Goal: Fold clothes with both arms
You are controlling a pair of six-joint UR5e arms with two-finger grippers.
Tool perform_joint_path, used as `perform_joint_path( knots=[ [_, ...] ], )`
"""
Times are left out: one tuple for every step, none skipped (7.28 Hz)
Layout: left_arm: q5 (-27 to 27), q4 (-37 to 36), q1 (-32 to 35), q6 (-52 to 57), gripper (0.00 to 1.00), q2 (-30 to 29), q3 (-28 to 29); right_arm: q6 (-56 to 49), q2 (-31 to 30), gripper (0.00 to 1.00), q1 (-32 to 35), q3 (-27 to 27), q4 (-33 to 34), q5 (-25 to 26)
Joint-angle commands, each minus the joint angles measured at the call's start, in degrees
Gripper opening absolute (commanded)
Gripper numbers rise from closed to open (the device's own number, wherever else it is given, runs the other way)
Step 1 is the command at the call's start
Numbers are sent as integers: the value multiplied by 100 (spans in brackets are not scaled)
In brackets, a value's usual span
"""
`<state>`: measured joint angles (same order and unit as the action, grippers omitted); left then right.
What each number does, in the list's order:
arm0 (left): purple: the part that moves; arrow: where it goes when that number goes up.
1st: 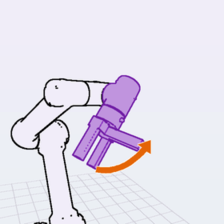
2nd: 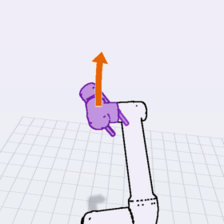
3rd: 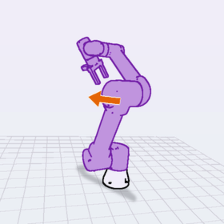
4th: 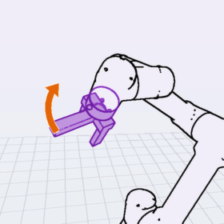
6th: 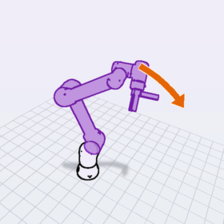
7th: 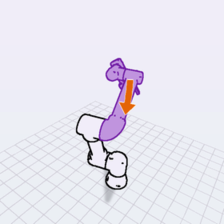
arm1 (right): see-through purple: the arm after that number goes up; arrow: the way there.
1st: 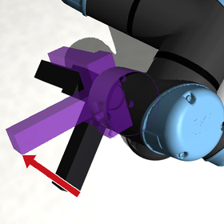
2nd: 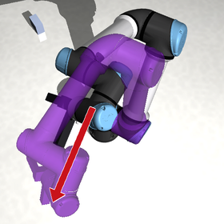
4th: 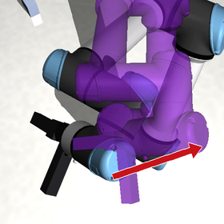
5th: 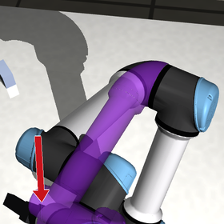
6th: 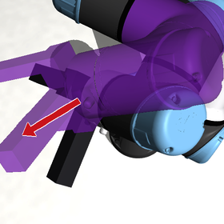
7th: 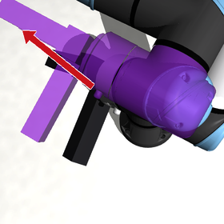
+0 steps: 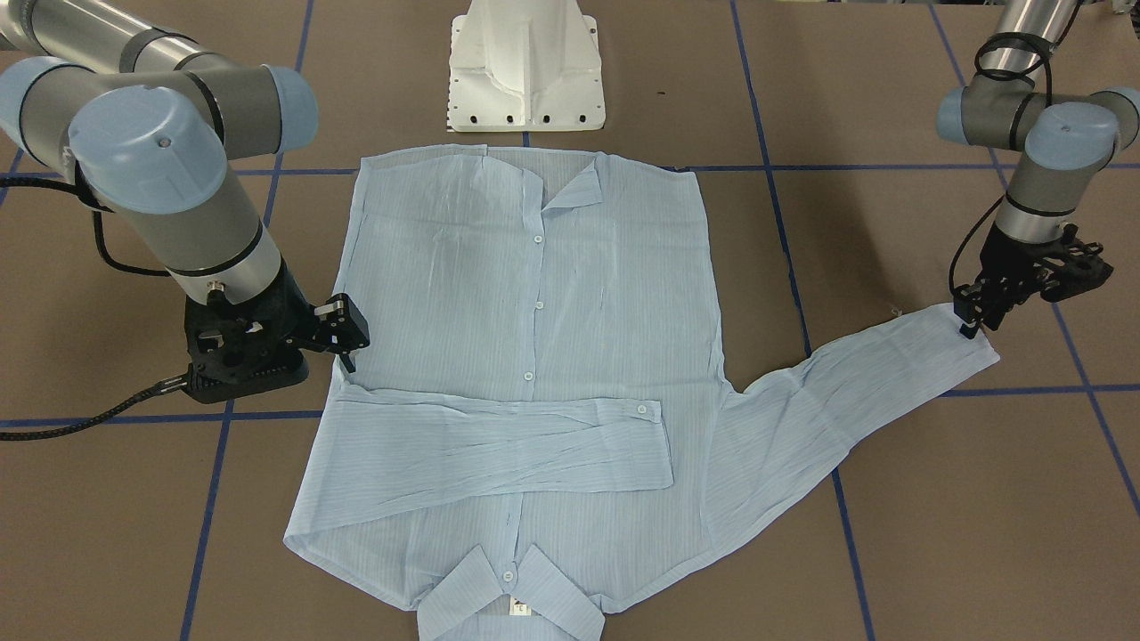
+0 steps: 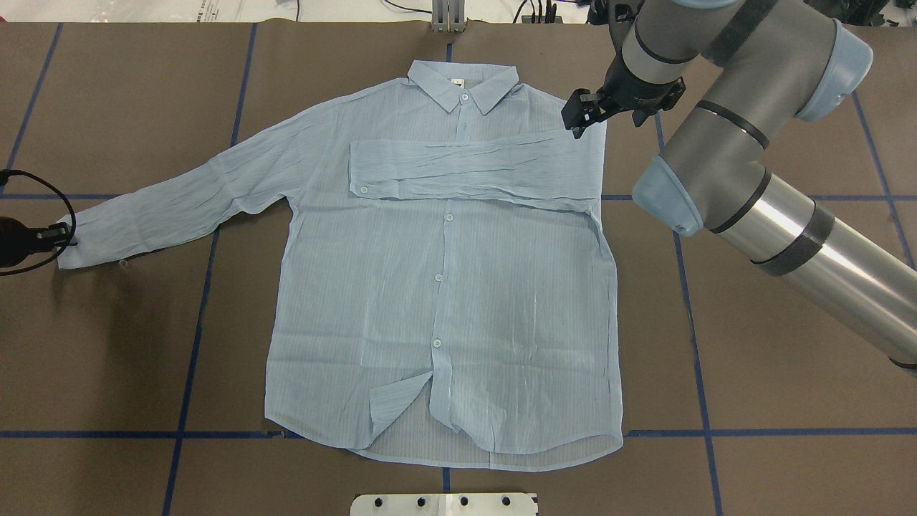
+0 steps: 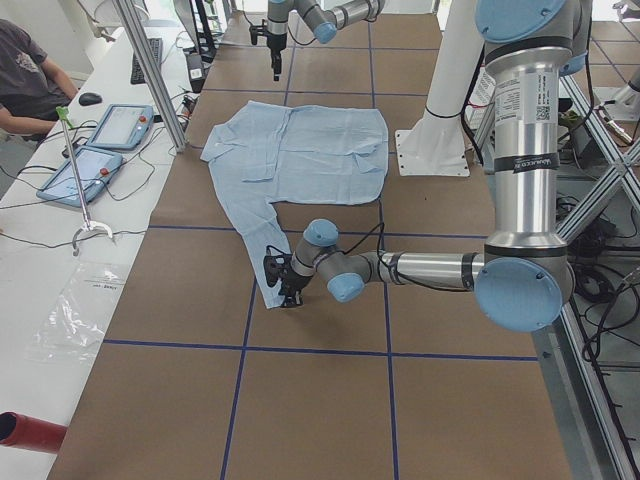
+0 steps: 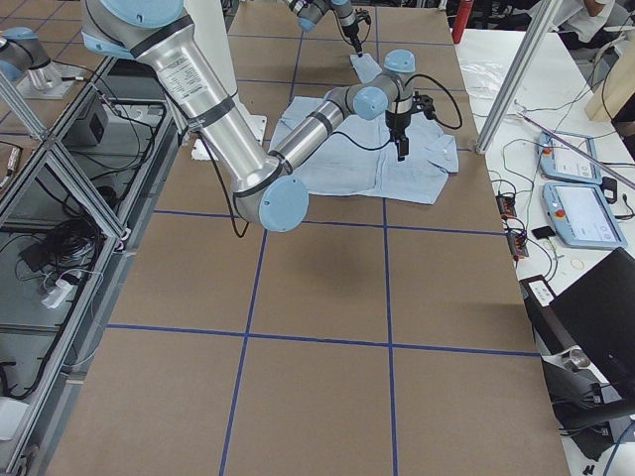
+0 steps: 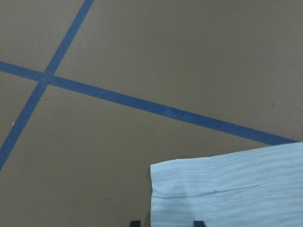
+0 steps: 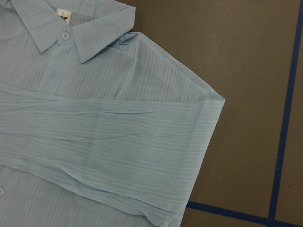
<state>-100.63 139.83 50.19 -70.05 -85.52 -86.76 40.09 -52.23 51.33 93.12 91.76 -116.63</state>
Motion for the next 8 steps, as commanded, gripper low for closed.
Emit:
perform_joint_path(
  knots=[
    [0, 0, -1, 0, 44, 0, 2, 7, -7, 100, 0, 4, 0, 0],
    [0, 0, -1, 0, 42, 0, -7, -1, 2, 100, 0, 4, 0, 0],
    [0, 0, -1, 0, 42, 0, 2, 7, 2, 100, 0, 13, 0, 0],
    [0, 0, -1, 0, 42, 0, 2, 7, 2, 100, 0, 13, 0, 0],
    [0, 0, -1, -9, 42, 0, -7, 7, -7, 100, 9, 13, 0, 0],
    [0, -9, -1, -9, 40, 0, -7, 7, -7, 100, 9, 13, 0, 0],
    [0, 0, -1, -9, 38, 0, 2, 7, -7, 100, 9, 13, 0, 0],
    [0, 0, -1, -9, 38, 0, 2, 7, -7, 100, 9, 13, 0, 0]
  ],
)
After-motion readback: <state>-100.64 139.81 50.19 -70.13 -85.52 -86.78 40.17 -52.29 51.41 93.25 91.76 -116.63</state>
